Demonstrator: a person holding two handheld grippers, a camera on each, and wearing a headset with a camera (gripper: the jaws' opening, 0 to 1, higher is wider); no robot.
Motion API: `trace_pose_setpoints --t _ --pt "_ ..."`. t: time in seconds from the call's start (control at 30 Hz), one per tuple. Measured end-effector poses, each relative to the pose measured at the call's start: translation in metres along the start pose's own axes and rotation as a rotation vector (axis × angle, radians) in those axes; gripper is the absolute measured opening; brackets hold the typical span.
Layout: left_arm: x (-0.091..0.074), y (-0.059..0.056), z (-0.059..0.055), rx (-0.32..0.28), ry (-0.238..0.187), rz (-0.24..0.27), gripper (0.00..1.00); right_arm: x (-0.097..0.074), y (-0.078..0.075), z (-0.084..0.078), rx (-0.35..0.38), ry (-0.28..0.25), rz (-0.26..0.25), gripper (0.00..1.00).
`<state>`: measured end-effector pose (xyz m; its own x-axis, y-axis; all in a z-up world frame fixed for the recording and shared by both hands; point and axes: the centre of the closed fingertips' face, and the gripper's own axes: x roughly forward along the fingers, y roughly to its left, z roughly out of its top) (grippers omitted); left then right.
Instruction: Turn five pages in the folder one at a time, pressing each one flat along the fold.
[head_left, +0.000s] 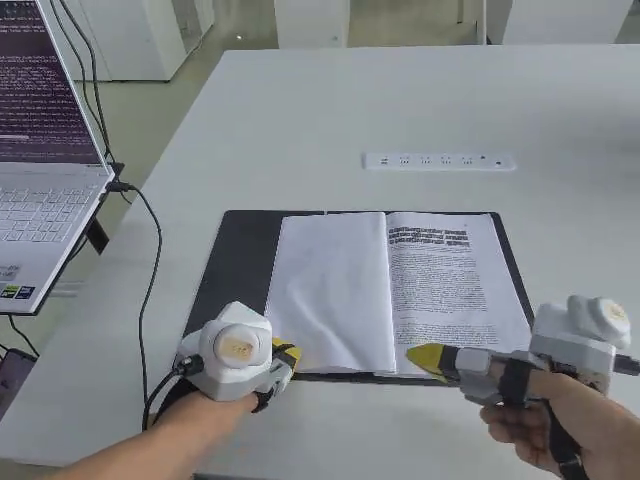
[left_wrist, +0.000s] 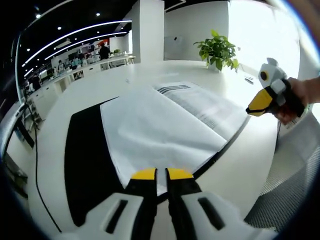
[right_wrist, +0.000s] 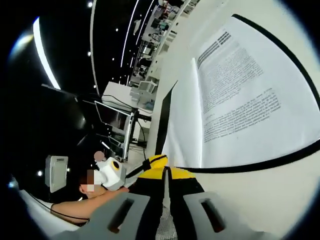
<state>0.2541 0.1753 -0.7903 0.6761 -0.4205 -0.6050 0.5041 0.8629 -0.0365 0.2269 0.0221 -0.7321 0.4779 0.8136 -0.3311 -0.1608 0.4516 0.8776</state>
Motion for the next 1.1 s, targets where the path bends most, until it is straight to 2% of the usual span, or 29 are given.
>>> trace_pose_setpoints --t 0.03,0.07,0.13,0.2,0.27,0.3,0.4,0.53,0.6,0.73,0.77,0.9,0.97,1.1 --pt "-0.004 -0.001 0.004 -0.008 -0.006 -0.003 0.07 -0.010 -0.002 0.007 -0.015 -0.030 -0.033 0.03" --pt "-0.008 -0.002 0.008 -0.017 -0.008 -0.002 0.09 -0.017 -0.001 0.012 -0.034 -0.055 -0.041 0.06" --pt "-0.020 -0.005 0.014 -0.026 0.011 -0.008 0.16 -0.030 -0.005 0.022 -0.075 -0.096 -0.085 0.12" --pt "-0.031 -0.007 0.020 -0.032 0.000 -0.008 0.17 -0.047 -0.002 0.030 -0.123 -0.136 -0.115 0.16" --pt "-0.043 -0.008 0.029 -0.032 -0.027 -0.006 0.16 -0.063 0.003 0.034 -0.173 -0.172 -0.155 0.16" --pt "-0.049 -0.009 0.036 -0.043 -0.054 -0.007 0.16 -0.073 -0.004 0.042 -0.212 -0.201 -0.173 0.17" --pt "-0.064 -0.008 0.048 -0.055 -0.098 0.008 0.24 -0.093 0.002 0.049 -0.282 -0.253 -0.215 0.23" --pt "-0.084 -0.010 0.058 -0.088 -0.119 0.014 0.36 -0.116 0.014 0.052 -0.364 -0.315 -0.281 0.31" --pt "-0.090 -0.010 0.059 -0.097 -0.119 0.025 0.43 -0.122 0.019 0.054 -0.384 -0.336 -0.296 0.37" --pt "-0.108 -0.009 0.068 -0.120 -0.162 0.044 0.50 -0.135 0.025 0.055 -0.441 -0.377 -0.342 0.48" --pt "-0.111 -0.009 0.069 -0.121 -0.168 0.048 0.53 -0.140 0.024 0.058 -0.475 -0.392 -0.366 0.49" --pt "-0.124 -0.007 0.070 -0.170 -0.175 0.062 0.67 -0.148 0.025 0.054 -0.488 -0.409 -0.383 0.52" --pt "-0.129 -0.008 0.070 -0.225 -0.183 0.051 0.68 -0.151 0.022 0.053 -0.492 -0.418 -0.395 0.53" --pt "-0.136 -0.008 0.062 -0.222 -0.174 0.062 0.68 -0.152 0.017 0.045 -0.498 -0.398 -0.406 0.51"
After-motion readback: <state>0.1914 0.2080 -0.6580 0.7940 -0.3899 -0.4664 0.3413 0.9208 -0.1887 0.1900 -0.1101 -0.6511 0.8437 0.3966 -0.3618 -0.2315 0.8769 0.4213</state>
